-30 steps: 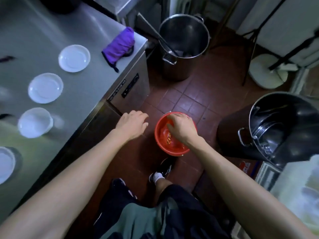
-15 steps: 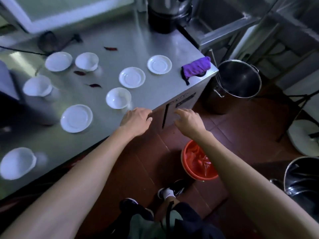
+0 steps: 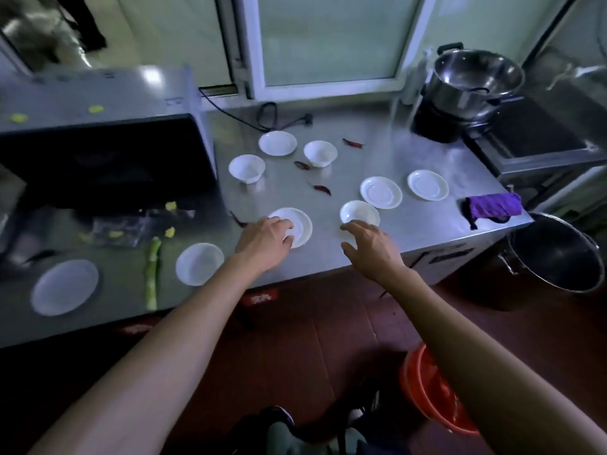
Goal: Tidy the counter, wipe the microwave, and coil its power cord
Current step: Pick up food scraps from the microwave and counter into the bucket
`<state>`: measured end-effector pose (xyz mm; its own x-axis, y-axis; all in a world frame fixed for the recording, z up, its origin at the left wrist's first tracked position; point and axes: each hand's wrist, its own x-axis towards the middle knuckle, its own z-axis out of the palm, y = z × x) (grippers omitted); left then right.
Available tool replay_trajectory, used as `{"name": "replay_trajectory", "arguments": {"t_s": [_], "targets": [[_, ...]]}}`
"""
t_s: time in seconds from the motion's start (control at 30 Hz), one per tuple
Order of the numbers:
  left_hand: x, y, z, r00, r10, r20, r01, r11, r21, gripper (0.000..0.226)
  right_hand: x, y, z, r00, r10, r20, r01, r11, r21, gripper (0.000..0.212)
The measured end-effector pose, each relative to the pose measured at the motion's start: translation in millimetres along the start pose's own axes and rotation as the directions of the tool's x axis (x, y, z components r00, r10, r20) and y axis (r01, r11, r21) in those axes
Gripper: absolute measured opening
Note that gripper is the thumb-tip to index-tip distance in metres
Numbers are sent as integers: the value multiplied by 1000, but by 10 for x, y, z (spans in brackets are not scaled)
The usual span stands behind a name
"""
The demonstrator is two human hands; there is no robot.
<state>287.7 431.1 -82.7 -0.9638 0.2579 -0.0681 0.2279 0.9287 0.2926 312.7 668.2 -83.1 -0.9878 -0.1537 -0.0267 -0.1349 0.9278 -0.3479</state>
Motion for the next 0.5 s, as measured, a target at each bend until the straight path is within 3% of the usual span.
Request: {"name": "replay_trajectory", "arguments": {"t_s": [0.27,0.5], "targets": [[-702,-1054,-564,977,-160,-144,160,987,-8,31,501,-1422,140,959,-281,27,281,960,20,41],[-1336,-2007,-794,883,-382,-273,367,924,-108,29,837,-2496,451,866,-495,72,490,868,81,42]]}}
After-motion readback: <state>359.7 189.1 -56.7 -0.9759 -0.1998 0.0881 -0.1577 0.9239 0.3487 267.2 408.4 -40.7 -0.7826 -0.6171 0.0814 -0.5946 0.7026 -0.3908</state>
